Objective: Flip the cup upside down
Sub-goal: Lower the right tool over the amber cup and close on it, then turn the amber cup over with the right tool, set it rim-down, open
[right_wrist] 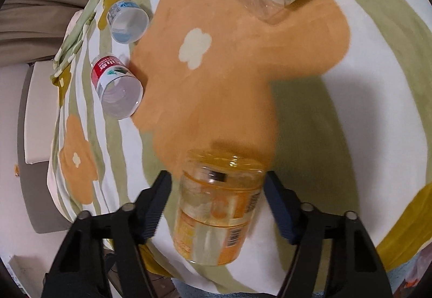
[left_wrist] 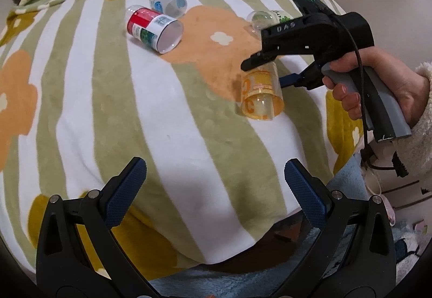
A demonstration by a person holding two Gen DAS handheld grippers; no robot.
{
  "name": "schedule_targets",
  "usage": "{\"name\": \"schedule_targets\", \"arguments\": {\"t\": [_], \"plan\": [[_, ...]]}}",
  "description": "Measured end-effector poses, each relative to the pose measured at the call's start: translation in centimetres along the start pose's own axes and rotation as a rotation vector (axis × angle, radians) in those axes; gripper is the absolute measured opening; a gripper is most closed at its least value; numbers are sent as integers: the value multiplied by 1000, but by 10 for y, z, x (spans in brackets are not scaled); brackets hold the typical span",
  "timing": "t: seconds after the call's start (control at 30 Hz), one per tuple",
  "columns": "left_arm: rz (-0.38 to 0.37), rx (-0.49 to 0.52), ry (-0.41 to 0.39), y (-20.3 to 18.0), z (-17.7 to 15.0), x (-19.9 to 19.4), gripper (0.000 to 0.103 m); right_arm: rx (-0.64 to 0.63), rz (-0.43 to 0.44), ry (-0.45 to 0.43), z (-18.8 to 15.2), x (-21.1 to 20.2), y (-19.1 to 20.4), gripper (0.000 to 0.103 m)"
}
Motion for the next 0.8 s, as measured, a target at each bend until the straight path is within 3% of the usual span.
{"name": "schedule_targets", "arguments": {"t": [0.23, 0.27, 0.4, 0.47, 0.6, 0.8], "plan": [[-12, -3, -3, -1, 0, 2, 102, -72, 34, -53, -2, -14, 8, 59], [-12, -5, -5, 0, 0, 2, 102, -107, 47, -84, -3, -20, 14, 59], [-13, -58, -32, 8, -1, 0, 102, -392, 31, -393, -19, -58, 38, 59], [-20, -89, -44, 13, 0, -2, 102, -493, 5, -505, -31, -60, 39, 59], [-2, -129, -74, 23, 1, -9, 102, -660, -57, -640, -55, -42, 34, 59], [48, -139, -75, 32, -2, -13, 102, -795, -131, -713, -75, -24, 26, 58]]}}
Point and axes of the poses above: each gripper's, at about its wrist camera, not at the fingertips, and x roughly the way its jaws point, y to its left, z to its top, the point moved 3 cm from there along x, roughly the way its jaws point, and after that the axes turned 7 degrees about x, right-handed, at the moved point
